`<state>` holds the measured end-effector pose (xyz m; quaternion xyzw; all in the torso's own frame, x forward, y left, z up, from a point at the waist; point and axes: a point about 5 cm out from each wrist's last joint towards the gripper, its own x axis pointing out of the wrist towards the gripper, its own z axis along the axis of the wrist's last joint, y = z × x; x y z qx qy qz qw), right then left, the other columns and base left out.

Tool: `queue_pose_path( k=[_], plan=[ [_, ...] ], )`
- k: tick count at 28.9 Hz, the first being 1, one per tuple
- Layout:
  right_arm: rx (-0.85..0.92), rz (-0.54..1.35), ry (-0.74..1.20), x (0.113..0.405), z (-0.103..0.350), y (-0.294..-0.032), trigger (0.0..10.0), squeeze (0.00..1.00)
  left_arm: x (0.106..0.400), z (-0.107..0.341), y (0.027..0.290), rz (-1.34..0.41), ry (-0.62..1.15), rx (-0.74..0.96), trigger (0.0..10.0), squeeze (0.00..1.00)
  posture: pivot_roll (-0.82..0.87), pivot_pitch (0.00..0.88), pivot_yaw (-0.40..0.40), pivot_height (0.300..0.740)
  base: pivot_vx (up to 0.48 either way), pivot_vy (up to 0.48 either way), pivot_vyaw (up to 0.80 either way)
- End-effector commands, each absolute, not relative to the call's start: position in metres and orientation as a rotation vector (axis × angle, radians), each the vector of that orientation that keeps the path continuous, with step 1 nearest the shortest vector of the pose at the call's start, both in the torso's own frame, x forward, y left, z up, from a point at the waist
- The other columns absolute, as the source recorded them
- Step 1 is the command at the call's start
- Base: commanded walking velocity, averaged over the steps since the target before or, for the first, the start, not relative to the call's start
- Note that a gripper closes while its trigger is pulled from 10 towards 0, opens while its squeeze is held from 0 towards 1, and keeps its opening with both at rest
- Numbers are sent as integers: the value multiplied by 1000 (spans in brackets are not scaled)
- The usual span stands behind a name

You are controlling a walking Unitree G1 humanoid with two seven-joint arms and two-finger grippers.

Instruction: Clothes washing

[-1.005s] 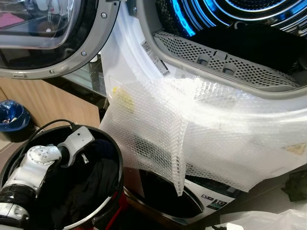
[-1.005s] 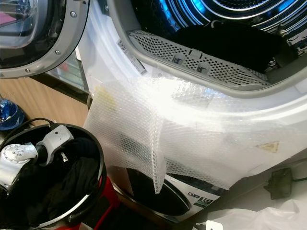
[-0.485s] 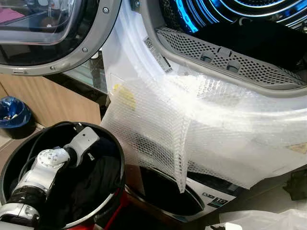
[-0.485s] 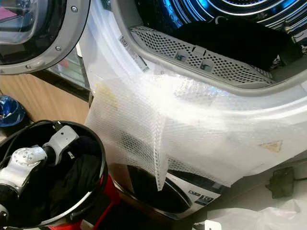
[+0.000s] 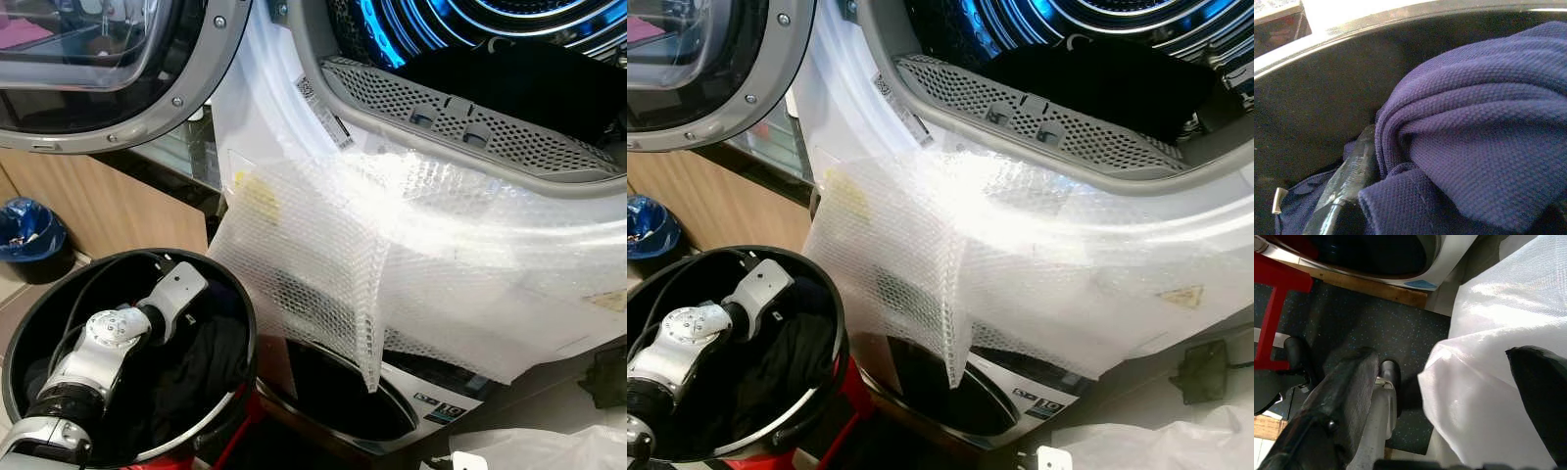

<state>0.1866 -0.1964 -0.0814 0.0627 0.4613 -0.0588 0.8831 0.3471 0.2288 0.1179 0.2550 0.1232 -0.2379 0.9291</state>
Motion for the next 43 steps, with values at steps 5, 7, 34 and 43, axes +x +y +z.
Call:
queue_pose_path(
  k=[5,7,34,43],
  plan=[
    [150,-141,995,174,-88,-192,10000,0,339,104,222,-473,267,478,0,0,-44,166,-122,740,0,0,0],
    [155,-138,996,174,-88,-189,10000,0,339,105,222,-454,255,469,0,0,-39,166,-114,740,0,0,0],
    [214,-157,1005,170,-92,-175,10000,0,310,171,227,-46,-128,383,0,0,-12,153,-48,740,0,0,0],
    [220,-150,1005,171,-92,-171,10000,0,284,226,160,-524,-299,323,0,0,9,135,-38,740,0,0,0]
  ],
)
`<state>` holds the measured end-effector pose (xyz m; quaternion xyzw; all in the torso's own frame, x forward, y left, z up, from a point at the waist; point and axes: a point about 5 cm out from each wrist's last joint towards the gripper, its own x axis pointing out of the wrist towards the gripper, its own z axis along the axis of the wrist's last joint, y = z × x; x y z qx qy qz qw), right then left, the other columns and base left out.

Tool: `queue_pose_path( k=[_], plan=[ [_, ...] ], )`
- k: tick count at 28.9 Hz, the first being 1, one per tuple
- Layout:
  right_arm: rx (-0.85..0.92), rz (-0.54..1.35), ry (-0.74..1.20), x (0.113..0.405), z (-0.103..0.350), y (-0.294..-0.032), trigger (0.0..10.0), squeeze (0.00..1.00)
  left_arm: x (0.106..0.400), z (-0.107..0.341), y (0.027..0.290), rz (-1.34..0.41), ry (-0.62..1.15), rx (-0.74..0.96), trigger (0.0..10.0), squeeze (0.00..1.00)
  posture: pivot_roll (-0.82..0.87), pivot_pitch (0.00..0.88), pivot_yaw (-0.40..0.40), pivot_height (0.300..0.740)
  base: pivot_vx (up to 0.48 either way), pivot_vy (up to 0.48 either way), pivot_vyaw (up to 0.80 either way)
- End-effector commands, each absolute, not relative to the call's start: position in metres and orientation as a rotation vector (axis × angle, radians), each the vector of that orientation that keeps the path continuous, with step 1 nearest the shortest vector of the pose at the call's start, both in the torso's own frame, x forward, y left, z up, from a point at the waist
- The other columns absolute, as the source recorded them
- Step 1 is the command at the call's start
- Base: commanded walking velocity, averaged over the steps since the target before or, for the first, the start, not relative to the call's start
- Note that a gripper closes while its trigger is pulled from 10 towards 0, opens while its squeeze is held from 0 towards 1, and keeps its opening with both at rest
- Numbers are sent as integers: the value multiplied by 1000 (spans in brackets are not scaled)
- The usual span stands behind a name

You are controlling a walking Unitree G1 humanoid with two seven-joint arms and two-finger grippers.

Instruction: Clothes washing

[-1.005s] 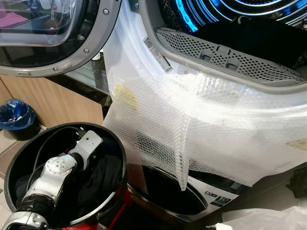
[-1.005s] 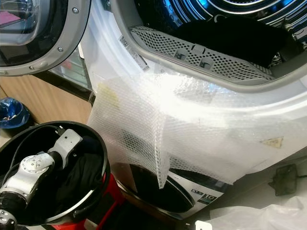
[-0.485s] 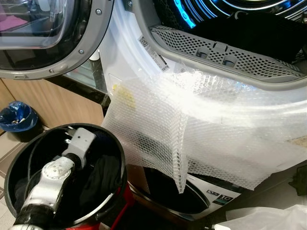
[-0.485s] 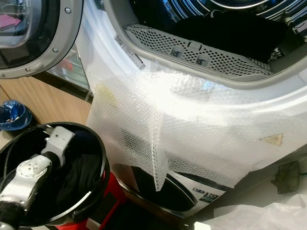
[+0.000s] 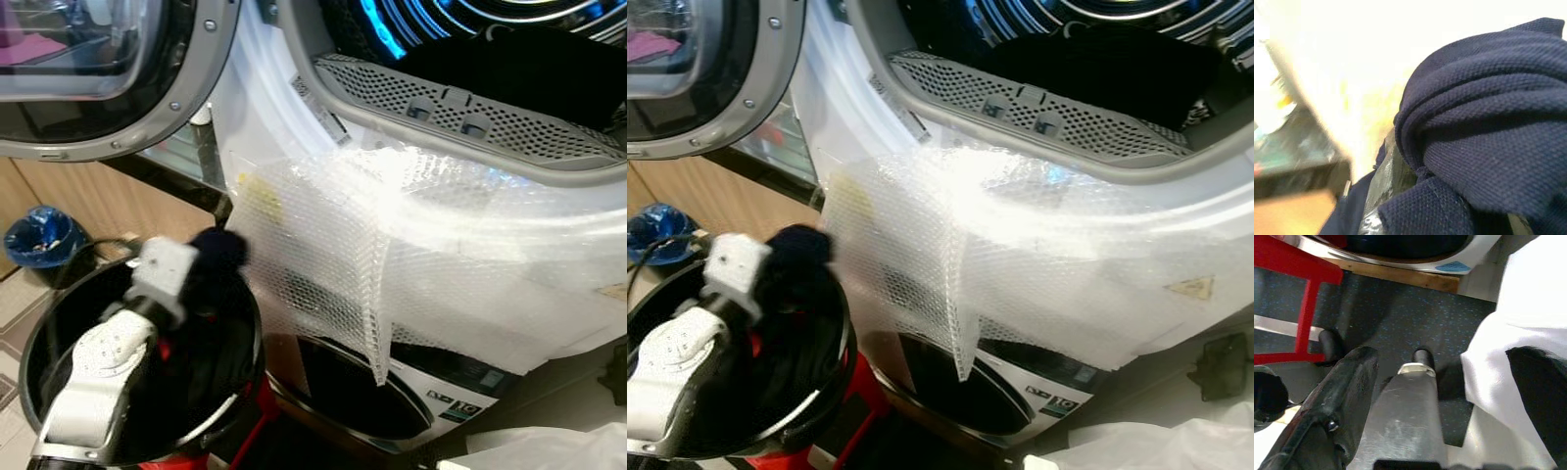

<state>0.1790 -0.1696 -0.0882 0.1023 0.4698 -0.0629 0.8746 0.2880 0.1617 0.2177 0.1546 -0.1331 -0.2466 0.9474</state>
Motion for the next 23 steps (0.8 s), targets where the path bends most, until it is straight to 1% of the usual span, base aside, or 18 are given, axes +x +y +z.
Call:
queue_pose_path(
  k=[1,3,6,7,11,13,14,17,18,20,23],
  plan=[
    [221,-149,1005,171,-92,-171,10000,0,286,234,158,-538,-319,339,0,0,12,132,-36,740,0,0,0],
    [229,-148,1001,173,-91,-169,10000,0,290,271,148,-599,-411,356,0,0,16,127,-28,740,0,0,0],
    [231,-146,1002,173,-91,-169,10000,0,290,281,141,-640,-436,359,0,0,19,125,-27,740,0,0,0],
    [231,-142,1001,173,-91,-167,10000,0,290,289,133,-688,-456,350,0,0,23,119,-24,740,0,0,0],
    [234,-137,989,177,-90,-165,10000,0,289,308,111,-785,-504,280,0,0,22,102,-17,740,0,0,0],
    [235,-126,969,182,-87,-164,10000,0,286,312,102,-846,-500,233,0,0,18,98,-13,740,0,0,0],
    [259,-118,932,188,-84,-164,10000,0,282,313,97,-903,-483,205,0,0,18,98,-13,740,0,0,0],
    [268,-105,898,193,-80,-167,10000,0,278,304,96,-973,-405,165,0,0,13,95,-8,740,0,0,0],
    [268,-105,898,193,-80,-167,10000,0,278,304,96,-973,-405,165,0,0,13,95,-8,740,0,0,0],
    [265,-60,883,194,-79,-169,10000,0,274,295,100,-1019,-325,166,0,0,18,98,-10,740,0,0,0],
    [292,73,831,197,-75,-168,10000,0,265,286,111,-1060,-240,103,0,0,24,100,-13,740,0,0,0]
  ],
)
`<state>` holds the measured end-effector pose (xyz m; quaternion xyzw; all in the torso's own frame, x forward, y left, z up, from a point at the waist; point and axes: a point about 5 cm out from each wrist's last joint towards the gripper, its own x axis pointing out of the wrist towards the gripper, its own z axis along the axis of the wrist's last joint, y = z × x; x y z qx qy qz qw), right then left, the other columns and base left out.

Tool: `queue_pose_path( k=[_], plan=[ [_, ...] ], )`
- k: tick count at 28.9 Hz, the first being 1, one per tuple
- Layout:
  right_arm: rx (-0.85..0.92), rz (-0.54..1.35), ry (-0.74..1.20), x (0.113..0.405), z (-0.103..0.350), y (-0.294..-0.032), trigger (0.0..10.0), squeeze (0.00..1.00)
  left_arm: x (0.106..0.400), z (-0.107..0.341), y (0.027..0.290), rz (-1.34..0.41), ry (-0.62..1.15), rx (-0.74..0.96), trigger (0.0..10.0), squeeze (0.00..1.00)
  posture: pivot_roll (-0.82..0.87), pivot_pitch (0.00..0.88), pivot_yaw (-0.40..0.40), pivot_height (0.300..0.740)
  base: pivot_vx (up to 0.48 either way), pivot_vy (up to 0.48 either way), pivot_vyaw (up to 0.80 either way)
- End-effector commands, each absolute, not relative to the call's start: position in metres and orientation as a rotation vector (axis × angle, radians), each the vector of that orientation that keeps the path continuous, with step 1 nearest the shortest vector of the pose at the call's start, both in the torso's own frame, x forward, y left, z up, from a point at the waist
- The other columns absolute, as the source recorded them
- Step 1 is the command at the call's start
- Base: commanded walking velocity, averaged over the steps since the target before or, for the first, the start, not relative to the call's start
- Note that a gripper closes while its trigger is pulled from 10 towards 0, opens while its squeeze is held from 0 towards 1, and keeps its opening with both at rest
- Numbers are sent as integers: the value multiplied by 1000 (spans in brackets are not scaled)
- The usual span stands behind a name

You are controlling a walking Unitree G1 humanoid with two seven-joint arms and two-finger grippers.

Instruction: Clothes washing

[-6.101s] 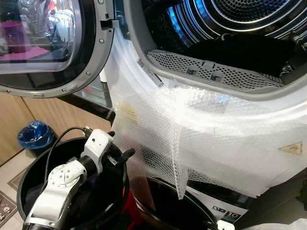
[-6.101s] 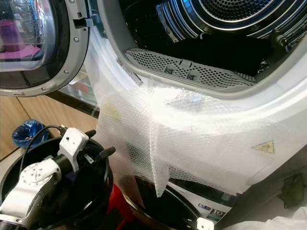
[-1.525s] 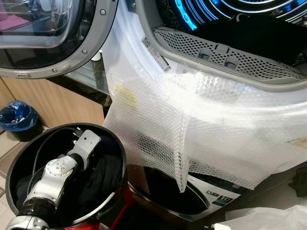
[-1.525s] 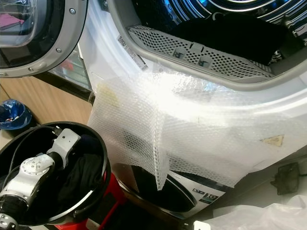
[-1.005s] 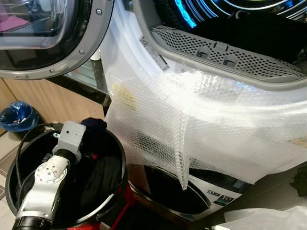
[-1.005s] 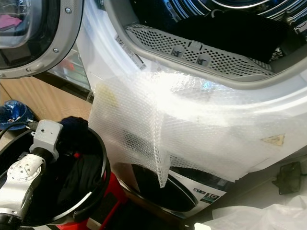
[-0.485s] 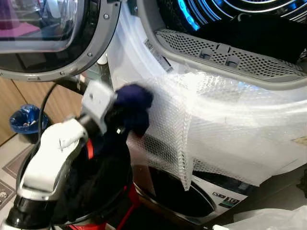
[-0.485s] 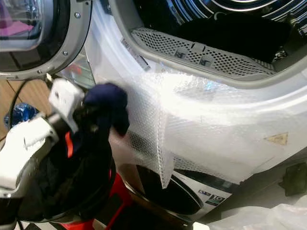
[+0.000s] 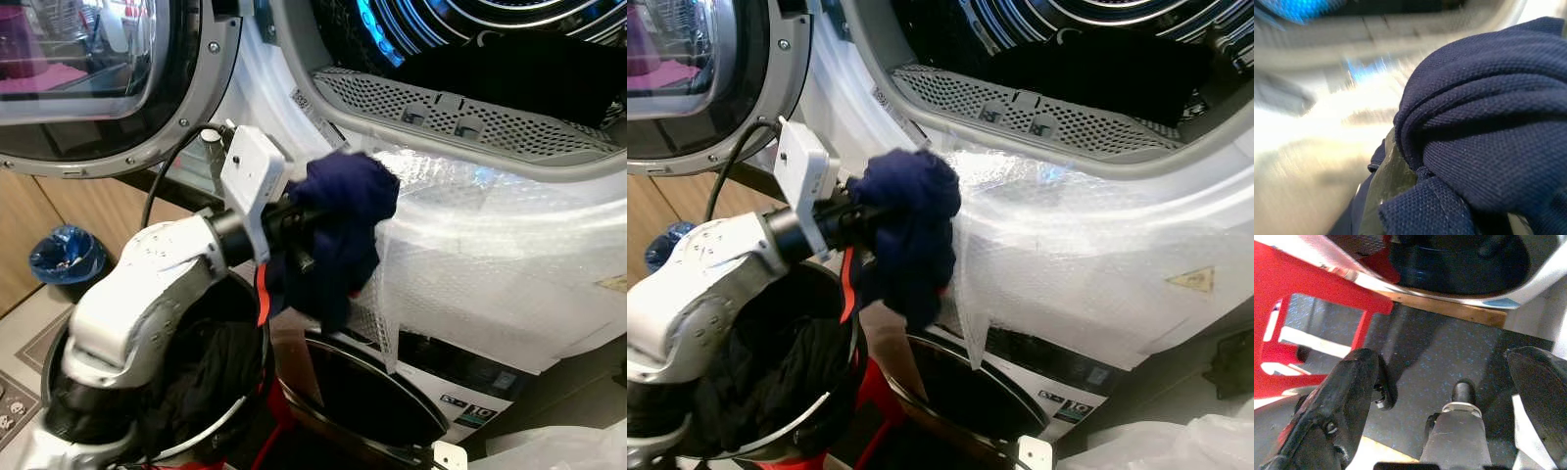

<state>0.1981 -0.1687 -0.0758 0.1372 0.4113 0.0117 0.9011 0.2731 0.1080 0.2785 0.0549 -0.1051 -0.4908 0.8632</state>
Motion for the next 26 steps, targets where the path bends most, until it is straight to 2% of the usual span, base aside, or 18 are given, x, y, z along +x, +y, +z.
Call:
queue_pose_path(
  k=[1,6,15,17,19,25,26],
  plan=[
    [310,125,806,198,-73,-168,10000,0,262,285,116,-1067,-222,94,0,0,25,101,-13,740,0,0,0],
    [337,372,704,204,-59,-175,10000,0,252,280,133,-1083,-149,58,0,0,30,103,-14,740,0,0,0],
    [345,393,696,204,-58,-176,10000,0,249,281,135,-1088,-128,49,0,0,30,103,-14,740,0,0,0],
    [434,717,400,225,0,-194,10000,12,247,262,137,-1110,-23,63,0,0,17,102,-12,740,0,0,0],
    [452,904,275,226,30,-195,10000,12,245,253,138,-1119,23,67,0,0,17,102,-12,740,0,0,0],
    [453,908,274,226,30,-195,10000,12,245,254,138,-1119,27,64,0,0,17,102,-12,740,0,0,0],
    [421,964,241,226,40,-185,10000,1000,245,252,137,-1124,35,61,0,0,2,102,-9,740,0,0,0]
  ],
)
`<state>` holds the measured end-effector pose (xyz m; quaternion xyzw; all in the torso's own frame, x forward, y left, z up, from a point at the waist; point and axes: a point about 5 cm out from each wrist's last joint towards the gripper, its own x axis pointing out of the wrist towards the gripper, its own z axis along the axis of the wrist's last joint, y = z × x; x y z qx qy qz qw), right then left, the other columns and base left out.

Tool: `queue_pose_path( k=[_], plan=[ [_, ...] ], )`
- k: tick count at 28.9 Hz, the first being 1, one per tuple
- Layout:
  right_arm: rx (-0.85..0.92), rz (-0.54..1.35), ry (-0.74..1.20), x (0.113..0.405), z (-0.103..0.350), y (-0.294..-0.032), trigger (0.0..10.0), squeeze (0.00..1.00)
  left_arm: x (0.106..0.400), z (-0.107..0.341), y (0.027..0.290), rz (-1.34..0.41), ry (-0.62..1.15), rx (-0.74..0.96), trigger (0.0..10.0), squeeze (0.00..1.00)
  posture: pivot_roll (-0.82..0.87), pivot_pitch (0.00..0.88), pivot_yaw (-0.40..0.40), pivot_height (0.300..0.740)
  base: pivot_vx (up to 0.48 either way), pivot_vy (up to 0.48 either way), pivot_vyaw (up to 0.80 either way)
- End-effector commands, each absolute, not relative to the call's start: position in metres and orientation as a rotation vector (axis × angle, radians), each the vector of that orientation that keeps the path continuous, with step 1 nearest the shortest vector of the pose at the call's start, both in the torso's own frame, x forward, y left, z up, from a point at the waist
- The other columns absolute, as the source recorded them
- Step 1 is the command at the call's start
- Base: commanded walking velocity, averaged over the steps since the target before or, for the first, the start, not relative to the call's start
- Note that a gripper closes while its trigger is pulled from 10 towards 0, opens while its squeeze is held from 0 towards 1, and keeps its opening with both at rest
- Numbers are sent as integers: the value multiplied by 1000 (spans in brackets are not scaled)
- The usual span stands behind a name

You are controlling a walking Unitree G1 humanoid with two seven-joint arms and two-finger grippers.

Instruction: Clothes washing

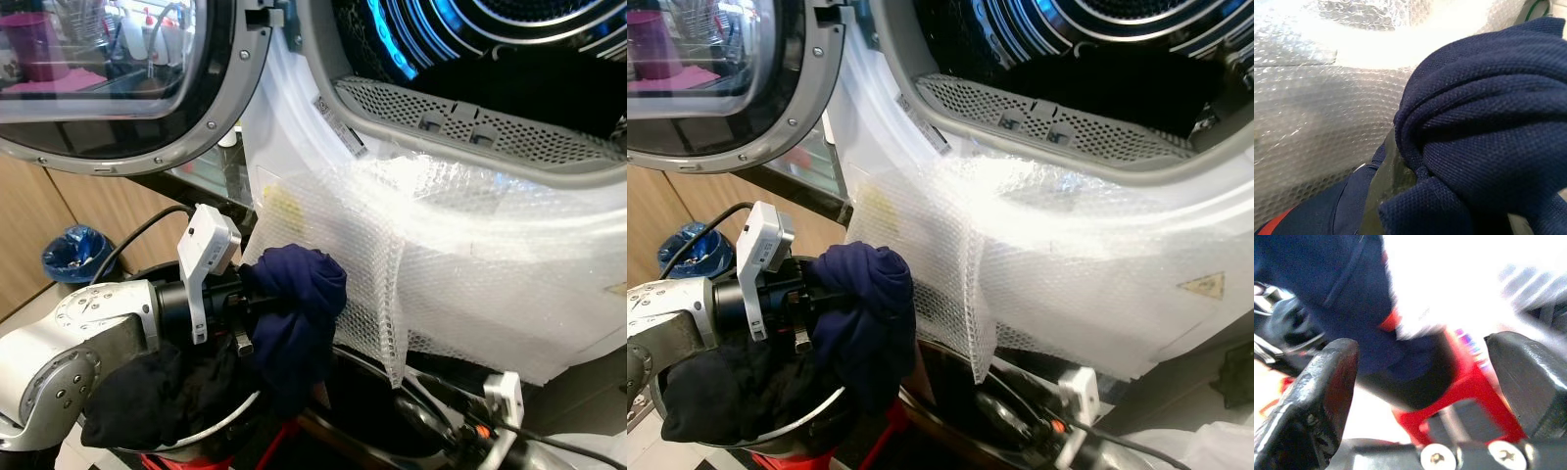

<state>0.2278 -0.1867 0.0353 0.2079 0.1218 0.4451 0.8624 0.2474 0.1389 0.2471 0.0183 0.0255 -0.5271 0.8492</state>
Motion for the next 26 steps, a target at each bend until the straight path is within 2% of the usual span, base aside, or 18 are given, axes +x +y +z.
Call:
queue_pose_path(
  k=[1,4,10,14,16,18,22,26],
  plan=[
    [404,1058,180,223,58,-168,10000,1000,246,249,136,-1131,47,56,0,0,6,102,-9,740,0,0,0],
    [417,1141,137,215,79,-161,10000,1000,244,247,136,-1143,57,53,0,0,6,102,-9,740,0,0,0],
    [445,1145,-2,225,110,-168,10000,1000,247,239,140,-1126,88,62,0,0,1,106,-6,740,0,0,0],
    [446,1239,-51,220,131,-148,10000,1000,250,237,137,-1135,84,36,0,0,-12,101,-4,740,0,0,0],
    [447,1250,-50,220,132,-144,10000,1000,251,237,137,-1136,84,30,0,0,-12,101,-4,740,0,0,0],
    [419,1318,3,215,125,-130,10000,1000,255,233,135,-1125,88,21,0,0,-17,93,1,740,0,0,0],
    [365,1328,86,213,112,-114,10000,1000,259,232,128,-1130,74,-12,0,0,-22,87,2,740,0,0,0],
    [346,1243,113,222,100,-100,10000,1000,265,231,121,-1115,54,-21,0,0,-19,82,-1,740,0,0,0]
  ],
)
